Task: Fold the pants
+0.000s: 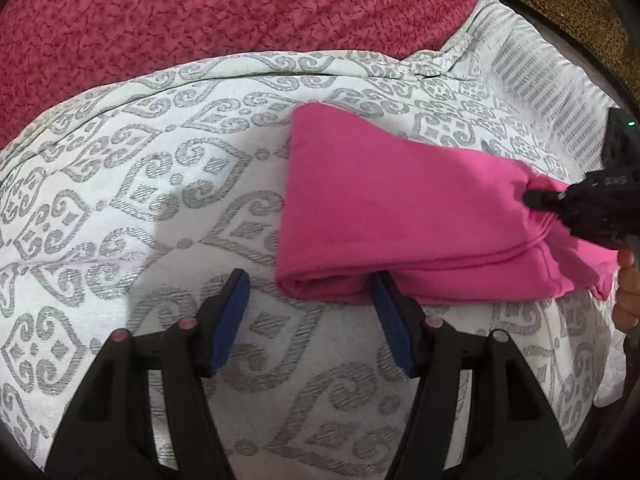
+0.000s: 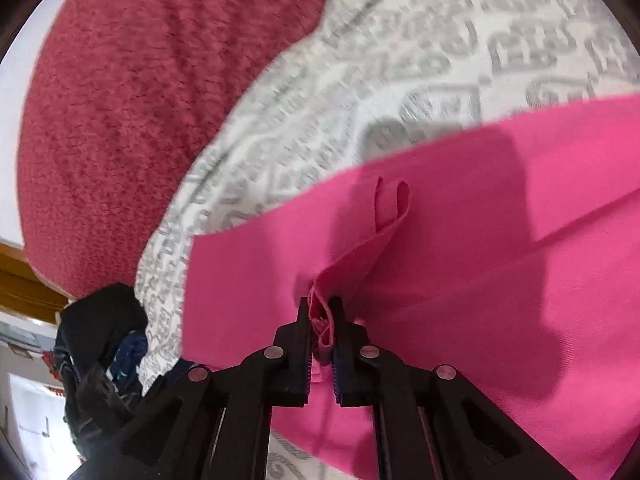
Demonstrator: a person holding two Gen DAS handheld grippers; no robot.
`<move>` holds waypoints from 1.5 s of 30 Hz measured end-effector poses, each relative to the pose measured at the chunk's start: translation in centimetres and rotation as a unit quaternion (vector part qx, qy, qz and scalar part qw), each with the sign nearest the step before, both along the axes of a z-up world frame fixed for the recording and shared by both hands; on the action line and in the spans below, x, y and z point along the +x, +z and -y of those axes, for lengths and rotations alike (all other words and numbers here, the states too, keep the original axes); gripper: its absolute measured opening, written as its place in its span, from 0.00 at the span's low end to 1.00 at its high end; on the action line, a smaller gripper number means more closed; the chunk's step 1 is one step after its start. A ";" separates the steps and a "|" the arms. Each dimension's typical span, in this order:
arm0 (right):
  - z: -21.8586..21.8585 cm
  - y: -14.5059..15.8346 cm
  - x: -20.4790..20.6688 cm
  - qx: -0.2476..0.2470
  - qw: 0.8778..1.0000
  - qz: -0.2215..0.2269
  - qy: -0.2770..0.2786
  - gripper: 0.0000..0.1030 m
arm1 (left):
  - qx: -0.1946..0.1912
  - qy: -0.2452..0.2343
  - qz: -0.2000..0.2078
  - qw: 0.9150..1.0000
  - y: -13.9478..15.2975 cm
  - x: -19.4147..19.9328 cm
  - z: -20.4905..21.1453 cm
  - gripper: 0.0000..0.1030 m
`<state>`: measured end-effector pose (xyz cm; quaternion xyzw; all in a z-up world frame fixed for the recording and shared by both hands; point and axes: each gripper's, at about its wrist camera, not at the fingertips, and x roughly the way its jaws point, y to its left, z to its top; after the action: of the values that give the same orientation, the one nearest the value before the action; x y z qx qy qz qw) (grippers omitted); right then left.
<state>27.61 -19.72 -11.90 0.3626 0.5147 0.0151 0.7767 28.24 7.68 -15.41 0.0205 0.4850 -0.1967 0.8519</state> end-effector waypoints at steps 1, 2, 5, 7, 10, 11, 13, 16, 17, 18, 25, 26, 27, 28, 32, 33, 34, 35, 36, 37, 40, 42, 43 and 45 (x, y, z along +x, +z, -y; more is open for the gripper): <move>0.0 0.8 -0.2 -0.005 1.000 0.014 0.002 0.05 | 0.001 0.001 0.000 1.000 0.0 0.0 -0.1 0.62; 0.0 2.2 -0.5 -0.019 0.999 0.037 0.001 0.05 | 0.002 0.004 0.000 1.000 0.0 0.0 -0.1 0.62; 0.0 4.9 -0.9 -0.051 0.996 0.071 0.006 0.05 | 0.006 0.010 0.002 1.000 0.0 0.0 -0.2 0.62; 0.4 6.3 -1.4 -0.076 0.994 0.082 0.007 0.05 | 0.011 0.013 0.004 1.000 0.0 0.0 -0.2 0.62; 1.8 6.4 -2.3 -0.087 0.993 0.075 -0.004 0.05 | 0.015 0.015 0.005 1.000 -0.1 0.0 -0.2 0.62; 2.3 5.9 -2.7 -0.084 0.994 0.065 -0.009 0.05 | 0.016 0.015 0.006 1.000 -0.1 -0.1 -0.2 0.62; 3.1 4.4 -3.3 -0.078 0.996 0.041 -0.017 0.05 | 0.019 0.012 0.008 1.000 -0.1 -0.1 -0.1 0.62; 3.4 1.9 -4.1 -0.086 0.996 0.002 -0.009 0.07 | 0.019 0.012 0.009 1.000 -0.1 -0.1 0.0 0.63; 3.3 1.2 -4.3 -0.089 0.996 -0.010 -0.007 0.08 | 0.019 0.012 0.008 1.000 -0.1 0.0 0.0 0.63; 3.3 0.8 -4.4 -0.090 0.996 -0.016 -0.006 0.08 | 0.017 0.013 0.007 1.000 -0.1 0.0 -0.1 0.63; 4.5 1.3 -5.4 -0.087 0.996 -0.017 -0.017 0.09 | 0.016 0.019 0.007 1.000 -0.2 -0.2 -0.2 0.65; 4.6 1.6 -5.6 -0.092 0.995 -0.015 -0.019 0.10 | 0.017 0.019 0.008 1.000 -0.2 -0.2 -0.2 0.65; 4.7 1.7 -5.7 -0.098 0.995 -0.013 -0.020 0.10 | 0.018 0.019 0.008 1.000 -0.2 -0.2 -0.1 0.65; 4.8 1.8 -5.8 -0.103 0.994 -0.015 -0.021 0.10 | 0.019 0.020 0.008 1.000 -0.2 -0.2 -0.1 0.65; 5.9 2.2 -6.9 -0.115 0.992 -0.019 -0.041 0.10 | 0.024 0.026 0.001 0.999 -0.1 -0.3 -0.2 0.65; 6.3 2.5 -7.4 -0.120 0.991 -0.017 -0.048 0.10 | 0.028 0.028 -0.001 0.999 0.0 -0.4 -0.1 0.65; 6.8 2.9 -8.0 -0.128 0.990 -0.013 -0.056 0.11 | 0.033 0.030 -0.003 0.999 0.1 -0.5 0.0 0.65; 7.0 3.2 -8.4 -0.133 0.989 -0.010 -0.061 0.14 | 0.038 0.030 -0.004 0.999 0.3 -0.7 0.1 0.65; 7.5 3.5 -9.1 -0.139 0.988 -0.003 -0.070 0.17 | 0.043 0.029 -0.003 0.999 0.5 -0.9 0.3 0.65; 8.1 4.0 -9.9 -0.145 0.986 0.007 -0.083 0.21 | 0.048 0.027 -0.001 0.998 0.9 -1.3 0.5 0.65; 9.9 5.3 -12.8 -0.187 0.973 0.036 -0.129 0.32 | 0.055 0.019 0.005 0.998 2.1 -2.4 1.4 0.65; 11.3 5.9 -14.3 -0.210 0.966 0.034 -0.148 0.35 | 0.054 0.014 0.005 0.998 2.9 -2.9 2.1 0.65; 12.2 6.1 -15.1 -0.217 0.962 0.032 -0.161 0.35 | 0.052 0.009 0.005 0.999 3.4 -3.2 2.7 0.65; 14.4 6.4 -16.6 -0.219 0.958 0.025 -0.186 0.35 | 0.050 -0.004 0.005 0.999 4.2 -3.5 4.2 0.65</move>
<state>11.00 -34.12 -5.46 0.2723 0.4091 -0.2332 0.8391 24.74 3.50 -11.25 0.0657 0.4901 -0.1761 0.8511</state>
